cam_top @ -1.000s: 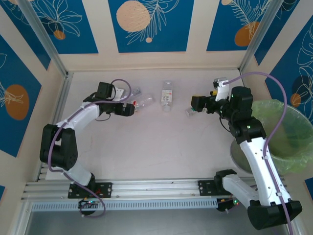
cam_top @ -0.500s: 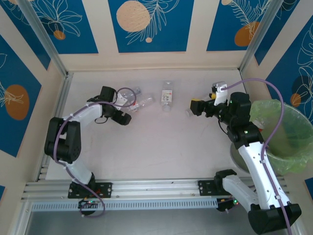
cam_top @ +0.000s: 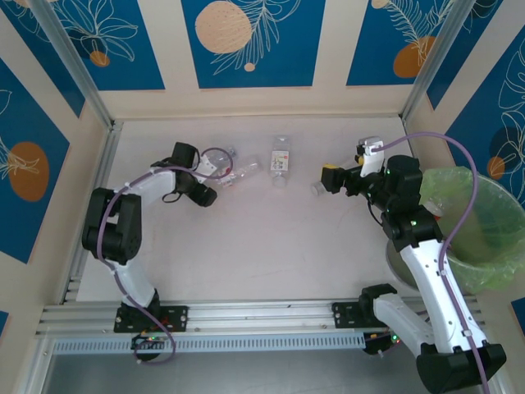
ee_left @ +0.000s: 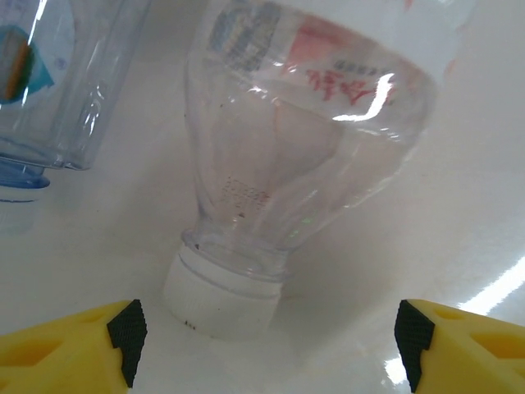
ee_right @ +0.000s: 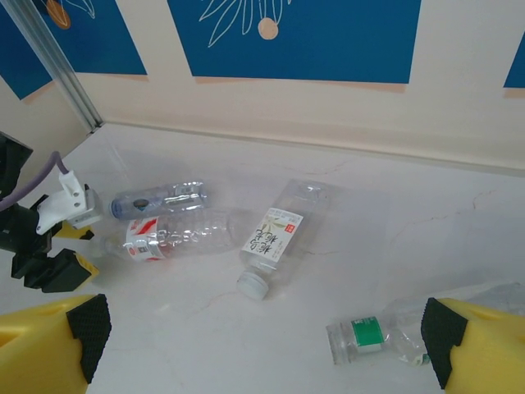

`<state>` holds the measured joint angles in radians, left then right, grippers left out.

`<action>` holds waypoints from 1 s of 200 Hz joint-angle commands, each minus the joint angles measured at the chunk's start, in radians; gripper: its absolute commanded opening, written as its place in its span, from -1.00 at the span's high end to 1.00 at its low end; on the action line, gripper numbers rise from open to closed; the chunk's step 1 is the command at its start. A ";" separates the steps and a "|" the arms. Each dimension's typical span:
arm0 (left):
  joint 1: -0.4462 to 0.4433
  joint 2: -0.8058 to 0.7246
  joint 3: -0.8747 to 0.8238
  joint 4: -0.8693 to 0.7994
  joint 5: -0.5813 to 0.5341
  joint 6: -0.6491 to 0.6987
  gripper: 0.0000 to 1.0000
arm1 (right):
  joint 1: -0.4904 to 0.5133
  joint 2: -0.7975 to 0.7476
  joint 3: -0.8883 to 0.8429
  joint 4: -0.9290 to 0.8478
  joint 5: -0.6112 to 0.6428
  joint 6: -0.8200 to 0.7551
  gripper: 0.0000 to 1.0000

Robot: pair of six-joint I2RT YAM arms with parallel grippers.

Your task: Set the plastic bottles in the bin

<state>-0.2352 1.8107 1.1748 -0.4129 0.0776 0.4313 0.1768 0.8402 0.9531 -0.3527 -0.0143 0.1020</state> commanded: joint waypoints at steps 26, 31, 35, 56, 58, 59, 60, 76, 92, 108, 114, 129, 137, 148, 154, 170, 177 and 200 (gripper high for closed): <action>0.009 0.097 0.086 0.023 -0.001 0.029 -0.54 | 0.006 -0.027 0.022 -0.020 0.029 -0.027 -0.99; 0.007 0.107 0.099 0.013 0.001 0.029 -0.51 | 0.006 -0.030 0.022 -0.022 0.030 -0.028 -0.99; 0.005 0.115 0.106 0.005 -0.001 0.031 -0.49 | 0.006 -0.032 0.022 -0.024 0.031 -0.028 -0.99; -0.011 0.134 0.123 -0.006 -0.013 0.046 -0.39 | 0.006 -0.043 0.023 -0.043 0.035 -0.031 -0.99; -0.012 0.134 0.125 -0.007 -0.013 0.047 -0.37 | 0.006 -0.043 0.023 -0.044 0.035 -0.032 -0.99; -0.013 0.135 0.126 -0.008 -0.012 0.047 -0.37 | 0.006 -0.043 0.022 -0.045 0.036 -0.033 -0.99; -0.013 0.136 0.126 -0.009 -0.013 0.047 -0.36 | 0.006 -0.043 0.021 -0.046 0.036 -0.033 -0.99; -0.018 0.142 0.136 -0.016 -0.003 0.049 -0.25 | 0.006 -0.046 0.020 -0.055 0.034 -0.037 -0.99; -0.021 0.149 0.145 -0.020 -0.004 0.051 -0.10 | 0.006 -0.046 0.018 -0.058 0.029 -0.032 -0.99; -0.025 0.155 0.149 -0.026 -0.011 0.050 0.03 | 0.006 -0.044 0.013 -0.056 0.021 -0.030 -0.99; -0.026 0.154 0.150 -0.026 -0.013 0.051 0.07 | 0.006 -0.043 0.013 -0.055 0.017 -0.030 -0.99; -0.027 0.151 0.145 -0.025 -0.015 0.047 0.17 | 0.007 -0.038 0.012 -0.058 0.013 -0.030 -0.99; -0.029 0.147 0.139 -0.024 -0.016 0.044 0.19 | 0.006 -0.036 0.012 -0.058 0.013 -0.029 -0.99; -0.030 0.140 0.129 -0.021 -0.017 0.043 0.24 | 0.007 -0.035 0.010 -0.060 0.012 -0.030 -0.99; -0.031 0.135 0.124 -0.018 -0.019 0.042 0.26 | 0.007 -0.035 0.010 -0.059 0.014 -0.030 -0.99; -0.034 0.125 0.106 -0.010 -0.022 0.037 0.29 | 0.007 -0.035 0.008 -0.058 0.017 -0.032 -0.99; -0.036 0.121 0.097 -0.007 -0.024 0.036 0.32 | 0.006 -0.036 0.007 -0.058 0.019 -0.031 -0.99; -0.046 0.105 0.068 0.007 -0.027 0.027 0.39 | 0.006 -0.035 0.007 -0.057 0.028 -0.027 -0.99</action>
<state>-0.2623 1.9430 1.2797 -0.3988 0.0612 0.4702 0.1772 0.8085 0.9535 -0.4076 0.0036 0.0841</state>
